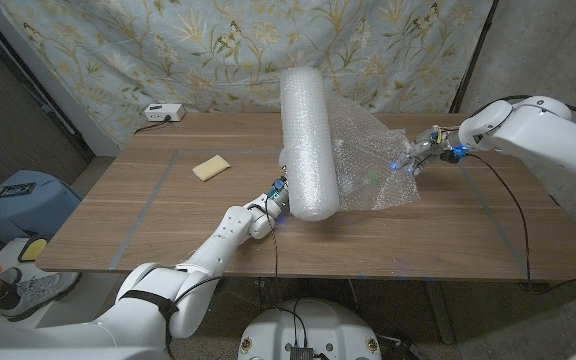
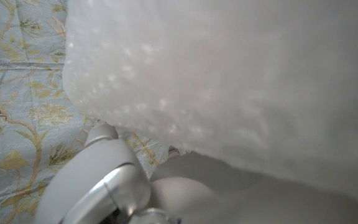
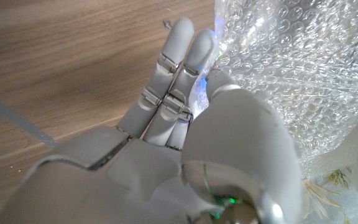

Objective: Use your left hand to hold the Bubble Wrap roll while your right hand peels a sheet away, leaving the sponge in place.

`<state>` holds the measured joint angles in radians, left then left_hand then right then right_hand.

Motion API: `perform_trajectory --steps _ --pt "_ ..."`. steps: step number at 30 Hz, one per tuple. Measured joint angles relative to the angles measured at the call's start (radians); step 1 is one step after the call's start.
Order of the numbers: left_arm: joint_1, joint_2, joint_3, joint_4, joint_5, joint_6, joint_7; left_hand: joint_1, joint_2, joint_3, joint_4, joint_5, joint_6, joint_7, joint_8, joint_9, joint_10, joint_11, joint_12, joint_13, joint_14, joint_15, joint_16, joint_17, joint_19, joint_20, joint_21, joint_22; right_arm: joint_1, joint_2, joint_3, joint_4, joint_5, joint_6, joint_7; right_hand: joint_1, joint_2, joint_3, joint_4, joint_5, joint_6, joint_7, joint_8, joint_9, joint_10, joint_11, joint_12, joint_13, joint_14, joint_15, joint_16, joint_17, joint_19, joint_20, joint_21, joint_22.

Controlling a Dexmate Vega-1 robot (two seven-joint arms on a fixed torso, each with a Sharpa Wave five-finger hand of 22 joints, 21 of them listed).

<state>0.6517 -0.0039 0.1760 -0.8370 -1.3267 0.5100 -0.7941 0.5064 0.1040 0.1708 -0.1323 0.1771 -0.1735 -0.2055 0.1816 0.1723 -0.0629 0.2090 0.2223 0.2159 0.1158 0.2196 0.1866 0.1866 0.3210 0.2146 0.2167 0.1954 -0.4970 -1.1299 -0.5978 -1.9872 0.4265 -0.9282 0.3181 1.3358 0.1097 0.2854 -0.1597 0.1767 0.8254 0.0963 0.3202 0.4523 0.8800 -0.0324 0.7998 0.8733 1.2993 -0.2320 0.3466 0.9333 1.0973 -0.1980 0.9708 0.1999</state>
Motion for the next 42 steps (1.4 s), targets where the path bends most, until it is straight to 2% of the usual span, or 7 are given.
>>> perform_trajectory --steps 9,42 --pt "0.031 0.016 0.006 -0.067 -0.037 0.002 0.052 0.000 0.000 0.000 0.000 0.000 0.000 0.000 0.000 0.000 0.000 0.000 0.000 0.000 0.000 0.000 0.000 0.000 0.000 0.000 0.000 0.000 0.008 0.003 -0.008 0.001 -0.007 0.000 0.010 0.000 0.000 0.000 0.000 0.000 0.000 0.000 -0.001 0.003 0.000 0.000 0.000 0.000 0.000 0.000 0.000 0.000 -0.005 0.001 0.012 -0.005" --pt "0.131 0.006 0.013 -0.191 -0.162 -0.016 0.175 0.000 0.000 0.003 -0.003 0.000 0.000 0.000 0.000 0.000 0.000 0.000 0.004 0.005 0.004 0.004 0.000 0.000 0.001 -0.001 0.005 0.000 0.050 0.013 -0.054 0.024 -0.047 -0.003 0.074 0.000 0.000 0.000 0.000 0.000 0.000 0.000 -0.007 0.005 0.005 -0.005 -0.011 0.007 0.002 0.002 -0.014 0.009 -0.020 0.008 0.051 -0.005"
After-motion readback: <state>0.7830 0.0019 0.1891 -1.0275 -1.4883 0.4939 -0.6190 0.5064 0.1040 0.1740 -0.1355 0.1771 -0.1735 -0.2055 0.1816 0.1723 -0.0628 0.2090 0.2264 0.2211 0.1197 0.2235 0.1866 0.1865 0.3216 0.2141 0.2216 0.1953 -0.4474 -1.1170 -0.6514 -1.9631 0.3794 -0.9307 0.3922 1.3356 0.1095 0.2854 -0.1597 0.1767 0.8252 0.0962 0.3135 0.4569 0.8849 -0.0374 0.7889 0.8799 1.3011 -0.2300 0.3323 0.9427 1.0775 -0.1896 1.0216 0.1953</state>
